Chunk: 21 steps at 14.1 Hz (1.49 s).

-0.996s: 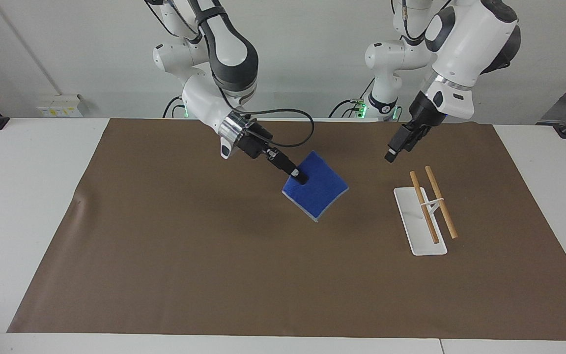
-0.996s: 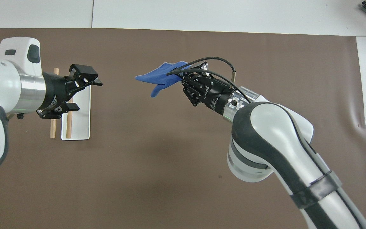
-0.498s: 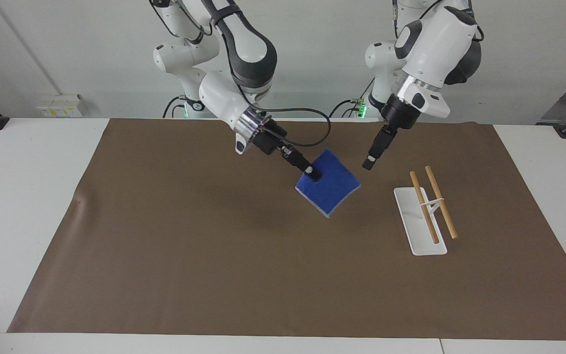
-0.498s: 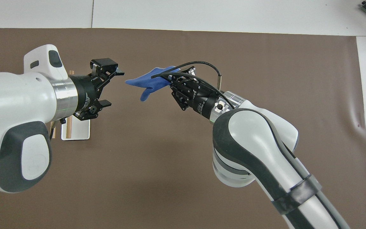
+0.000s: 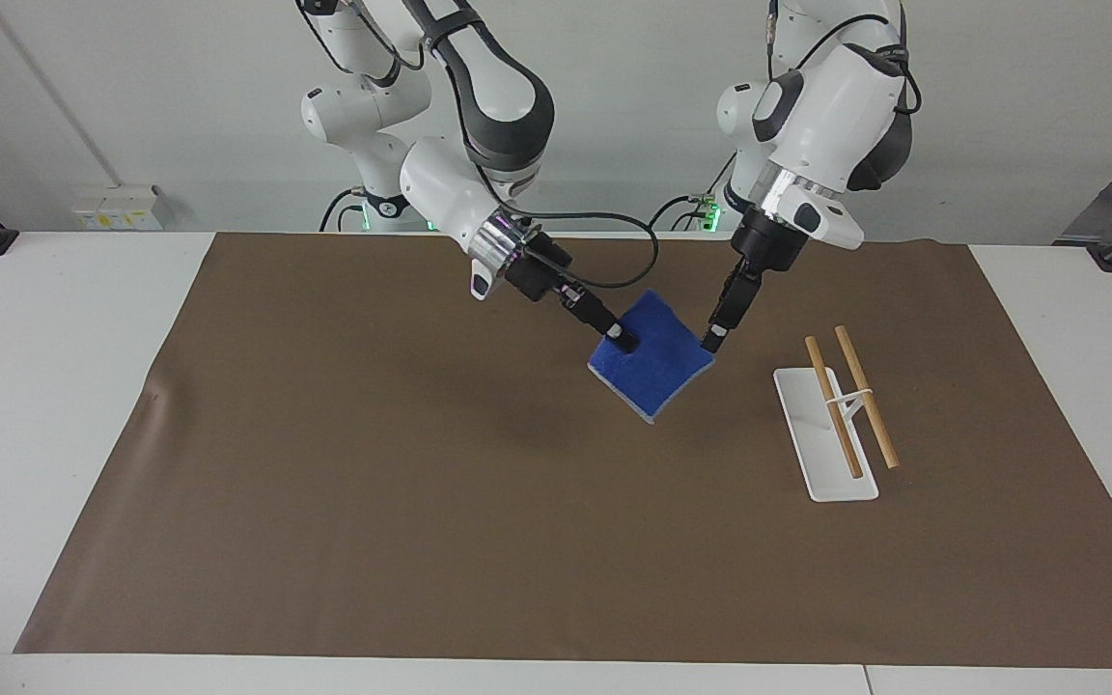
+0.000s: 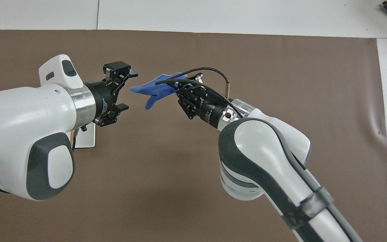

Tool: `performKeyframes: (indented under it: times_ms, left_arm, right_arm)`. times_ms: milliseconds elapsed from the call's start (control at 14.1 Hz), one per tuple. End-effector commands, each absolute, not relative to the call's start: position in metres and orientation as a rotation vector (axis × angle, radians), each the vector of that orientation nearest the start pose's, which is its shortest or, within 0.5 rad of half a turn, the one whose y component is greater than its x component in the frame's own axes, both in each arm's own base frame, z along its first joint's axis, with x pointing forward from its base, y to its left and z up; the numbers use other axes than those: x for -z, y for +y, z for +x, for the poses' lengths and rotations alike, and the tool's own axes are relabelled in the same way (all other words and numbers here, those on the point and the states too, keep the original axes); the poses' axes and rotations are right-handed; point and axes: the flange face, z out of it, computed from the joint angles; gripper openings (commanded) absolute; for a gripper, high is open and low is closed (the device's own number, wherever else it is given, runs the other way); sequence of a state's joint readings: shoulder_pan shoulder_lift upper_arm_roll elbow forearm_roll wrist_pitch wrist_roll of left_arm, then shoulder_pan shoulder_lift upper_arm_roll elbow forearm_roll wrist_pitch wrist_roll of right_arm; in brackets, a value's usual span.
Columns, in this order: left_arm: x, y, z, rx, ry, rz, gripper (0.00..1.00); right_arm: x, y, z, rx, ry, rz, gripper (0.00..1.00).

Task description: Right arm passes towel to left arm to hang

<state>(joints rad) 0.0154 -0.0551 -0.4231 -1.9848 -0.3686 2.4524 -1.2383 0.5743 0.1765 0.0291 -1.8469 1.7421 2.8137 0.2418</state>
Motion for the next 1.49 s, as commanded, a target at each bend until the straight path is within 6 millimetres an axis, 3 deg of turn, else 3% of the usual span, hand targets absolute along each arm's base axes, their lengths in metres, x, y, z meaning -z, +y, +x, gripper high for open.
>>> performKeyframes:
  times_ms: [0,711,783,1067,1138,1423]
  left_arm:
    - [-0.531,-0.240,0.537,-0.171,1.308,2.195,1.00]
    - [-0.524,-0.242,0.539,-0.156,1.310,2.203,0.97]
    - [-0.523,-0.242,0.538,-0.151,1.312,2.204,0.86]
    - [-0.524,-0.241,0.539,-0.161,1.293,2.215,0.12]
    - [-0.524,-0.241,0.539,-0.174,1.268,2.227,0.00]
    - [-0.524,-0.241,0.539,-0.188,1.224,2.254,0.00]
  right_arm:
    - [-0.473,0.333,0.541,0.045,1.100,-1.600,0.00]
    - [-0.468,0.337,0.535,-0.021,1.174,-1.510,0.00]
    - [-0.468,0.337,0.534,-0.027,1.180,-1.499,0.00]
    - [-0.468,0.336,0.534,0.001,1.177,-1.510,0.00]
    - [-0.468,0.339,0.532,0.003,1.175,-1.515,0.00]
    - [-0.466,0.344,0.528,0.007,1.173,-1.526,0.00]
